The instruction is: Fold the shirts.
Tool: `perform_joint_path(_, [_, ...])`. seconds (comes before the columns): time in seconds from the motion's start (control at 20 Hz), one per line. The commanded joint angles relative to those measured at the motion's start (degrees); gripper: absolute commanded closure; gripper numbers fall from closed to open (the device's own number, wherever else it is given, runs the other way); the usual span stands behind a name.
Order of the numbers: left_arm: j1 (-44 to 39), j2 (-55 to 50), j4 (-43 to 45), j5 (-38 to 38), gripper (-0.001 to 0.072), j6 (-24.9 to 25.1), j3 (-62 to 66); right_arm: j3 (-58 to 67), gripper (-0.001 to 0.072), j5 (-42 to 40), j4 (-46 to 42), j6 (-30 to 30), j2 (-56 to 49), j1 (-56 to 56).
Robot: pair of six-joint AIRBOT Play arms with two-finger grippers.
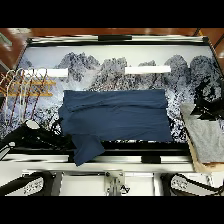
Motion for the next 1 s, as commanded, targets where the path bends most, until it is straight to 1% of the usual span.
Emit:
perform_joint_path(0.0, [-1.6, -0.8, -0.2, -0.2, 0.0675, 0.0, 0.0, -2.1, 0.0242, 1.9, -0.5, -0.4, 0.0, -0.1])
perform_joint_path(0.05, [-1.1, -0.5, -0.3, -1.2, 0.0675, 0.9, 0.1, -4.9, 0.0242, 2.3, 0.0, -0.4, 0.0, -0.1])
perform_joint_path(0.1, [-0.3, -0.4, -0.3, -2.2, 0.0675, 1.7, 0.3, -9.0, 0.0242, 2.7, 2.6, -1.2, 0.0, -0.1])
perform_joint_path(0.15, [0.6, -0.2, -0.3, -2.9, 0.0675, 1.9, 0.5, -13.2, 0.0187, 2.7, 6.4, -3.1, 0.0, -0.1])
perform_joint_path(0.2, [1.2, 0.2, -0.3, -3.6, 0.0674, 2.6, 0.7, -16.8, 0.0059, 2.5, 9.4, -5.3, 0.0, -0.1])
perform_joint_path(0.25, [1.9, 0.6, -0.4, -4.3, 0.0675, 3.5, 1.0, -19.8, 0.0058, 2.1, 11.3, -6.9, 0.0, -0.1])
perform_joint_path(0.3, [2.3, 1.2, -0.5, -5.0, 0.0675, 4.4, 1.2, -21.8, 0.0058, 0.7, 11.2, -7.0, 0.0, -0.1])
perform_joint_path(0.35, [2.6, 1.8, -0.5, -5.7, 0.0675, 4.7, 1.3, -23.2, 0.0062, -1.4, 10.4, -7.0, 0.0, -0.1])
perform_joint_path(0.4, [2.8, 2.4, -0.5, -6.2, 0.0675, 4.7, 1.3, -24.1, 0.0082, -3.6, 10.1, -7.0, 0.0, -0.1])
perform_joint_path(0.5, [3.1, 3.8, -0.5, -6.2, 0.0674, 4.7, 1.3, -24.9, 0.0082, -7.0, 10.1, -7.0, -0.1, 0.0])
perform_joint_path(0.7, [3.1, 4.9, -0.5, -7.7, 0.0674, 5.2, 2.0, -24.9, 0.0082, -7.8, 5.8, -7.0, -1.2, 0.0])
perform_joint_path(0.95, [3.1, 4.9, -0.4, -8.3, 0.0674, 5.2, 4.0, -24.9, 0.0082, -9.0, 5.2, -6.6, -3.9, 2.1])
